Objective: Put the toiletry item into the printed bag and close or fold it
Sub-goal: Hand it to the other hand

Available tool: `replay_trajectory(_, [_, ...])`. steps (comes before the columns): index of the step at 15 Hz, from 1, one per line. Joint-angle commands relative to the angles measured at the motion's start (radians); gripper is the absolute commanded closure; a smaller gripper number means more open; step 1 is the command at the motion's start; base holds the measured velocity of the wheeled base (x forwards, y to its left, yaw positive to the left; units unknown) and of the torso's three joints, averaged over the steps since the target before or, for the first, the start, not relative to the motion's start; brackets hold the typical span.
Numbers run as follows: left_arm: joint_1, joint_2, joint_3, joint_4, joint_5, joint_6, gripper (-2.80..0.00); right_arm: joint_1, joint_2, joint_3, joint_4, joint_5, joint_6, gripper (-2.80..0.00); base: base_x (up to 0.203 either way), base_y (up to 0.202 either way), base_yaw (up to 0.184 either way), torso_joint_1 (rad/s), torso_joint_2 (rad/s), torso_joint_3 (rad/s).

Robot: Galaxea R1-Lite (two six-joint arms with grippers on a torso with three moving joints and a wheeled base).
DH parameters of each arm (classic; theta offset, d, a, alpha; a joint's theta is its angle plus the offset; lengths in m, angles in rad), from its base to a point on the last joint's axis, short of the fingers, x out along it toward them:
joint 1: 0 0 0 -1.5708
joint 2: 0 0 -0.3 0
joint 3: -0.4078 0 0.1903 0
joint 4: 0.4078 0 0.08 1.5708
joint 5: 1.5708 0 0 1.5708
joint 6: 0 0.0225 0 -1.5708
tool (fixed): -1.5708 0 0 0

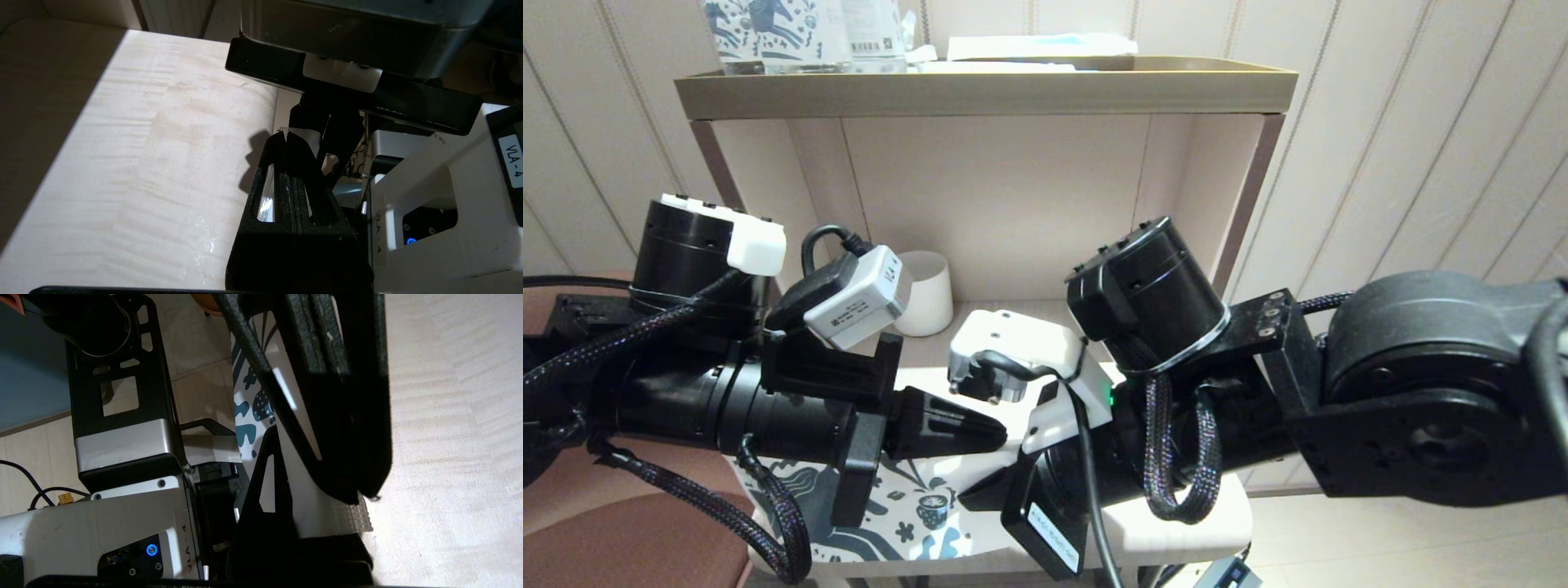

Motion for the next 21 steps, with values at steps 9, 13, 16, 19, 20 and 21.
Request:
replay_trajectory(9, [0.049,0.022,-0.034,-0.001,-0.038,-0.006,0.00,-0.028,-0.064,0.035,0.001,-0.001,-0.006,0.00,0.000,0.000,0.000,0.000,0.00,0.000])
replay_trajectory(13, [0.076,0.013,-0.043,-0.002,-0.036,-0.004,0.00,-0.059,-0.141,0.097,0.001,-0.003,-0.012,0.00,0.000,0.000,0.000,0.000,0.00,0.000])
replay_trajectory(16, [0.094,0.012,-0.062,0.000,-0.039,-0.014,0.00,-0.070,-0.158,0.126,-0.002,-0.068,-0.049,0.00,0.000,0.000,0.000,0.000,0.00,0.000])
replay_trajectory(19, [0.107,-0.008,-0.068,-0.004,-0.039,-0.050,0.00,-0.062,-0.151,0.147,-0.012,-0.367,-0.181,0.00,0.000,0.000,0.000,0.000,0.00,0.000])
replay_trajectory(20, [0.108,-0.013,-0.067,-0.005,-0.039,-0.050,0.00,-0.059,-0.154,0.149,-0.014,-0.397,-0.231,0.00,0.000,0.000,0.000,0.000,0.00,0.000])
replay_trajectory(21, [0.109,-0.021,-0.067,-0.004,-0.039,-0.050,0.00,-0.058,-0.157,0.146,-0.014,-0.432,-0.257,0.00,0.000,0.000,0.000,0.000,0.00,0.000])
